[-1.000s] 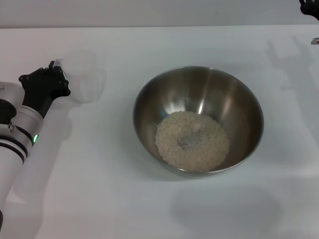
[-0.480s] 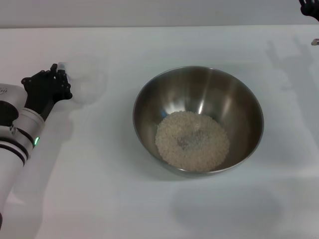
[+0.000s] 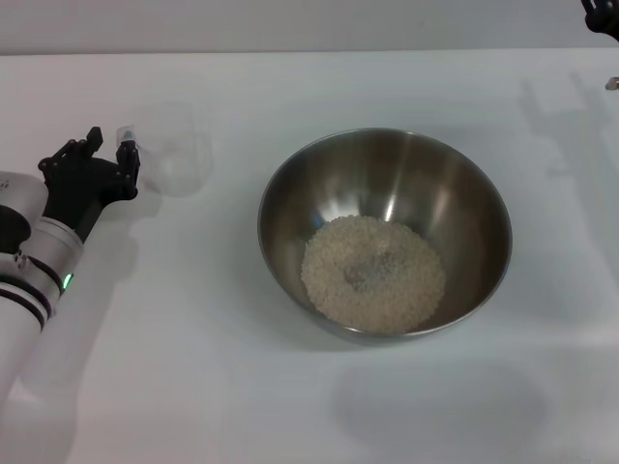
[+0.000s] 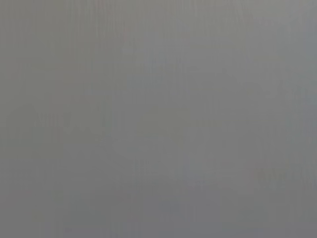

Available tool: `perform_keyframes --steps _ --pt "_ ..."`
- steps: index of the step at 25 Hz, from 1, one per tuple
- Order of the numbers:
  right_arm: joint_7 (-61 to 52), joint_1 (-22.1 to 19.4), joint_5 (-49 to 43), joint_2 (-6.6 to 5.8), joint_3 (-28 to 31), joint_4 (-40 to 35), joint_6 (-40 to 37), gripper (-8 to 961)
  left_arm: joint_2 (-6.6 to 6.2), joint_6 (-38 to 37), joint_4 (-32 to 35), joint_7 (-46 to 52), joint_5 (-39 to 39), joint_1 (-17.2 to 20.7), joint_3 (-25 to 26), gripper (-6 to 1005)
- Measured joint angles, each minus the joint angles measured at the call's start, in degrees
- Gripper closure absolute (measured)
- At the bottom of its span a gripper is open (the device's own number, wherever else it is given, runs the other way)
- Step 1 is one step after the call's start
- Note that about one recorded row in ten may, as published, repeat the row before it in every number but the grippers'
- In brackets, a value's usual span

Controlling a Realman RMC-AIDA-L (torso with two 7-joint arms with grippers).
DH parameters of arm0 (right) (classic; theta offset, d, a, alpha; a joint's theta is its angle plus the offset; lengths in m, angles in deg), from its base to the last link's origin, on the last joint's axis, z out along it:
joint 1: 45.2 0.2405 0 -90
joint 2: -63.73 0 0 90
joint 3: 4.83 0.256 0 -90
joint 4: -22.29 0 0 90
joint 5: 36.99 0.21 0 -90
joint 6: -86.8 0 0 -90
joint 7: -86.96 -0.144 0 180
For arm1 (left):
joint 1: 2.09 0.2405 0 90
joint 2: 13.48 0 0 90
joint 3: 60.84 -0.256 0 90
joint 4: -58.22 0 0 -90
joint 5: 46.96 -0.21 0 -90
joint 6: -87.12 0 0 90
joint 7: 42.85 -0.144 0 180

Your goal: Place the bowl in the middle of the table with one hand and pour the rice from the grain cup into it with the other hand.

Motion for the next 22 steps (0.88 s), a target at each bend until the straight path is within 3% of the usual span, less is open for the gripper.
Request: perform_keyframes --steps 2,13,22 --pt "0.0 0.0 0.0 0.00 0.0 0.0 0.0 211 -0.03 0.0 0.0 0.4 0.0 0.0 -0.4 637" --pt "0.0 0.0 0.0 -0.02 0.1 0.0 0.0 210 -0.20 -3.1 -0.8 2.2 -0.1 3.1 -1.2 588" --pt "0.0 0.0 0.3 -0.09 0.4 0.1 0.0 210 -0.30 -11.2 -0.7 7.8 -0.1 6.1 -6.6 539"
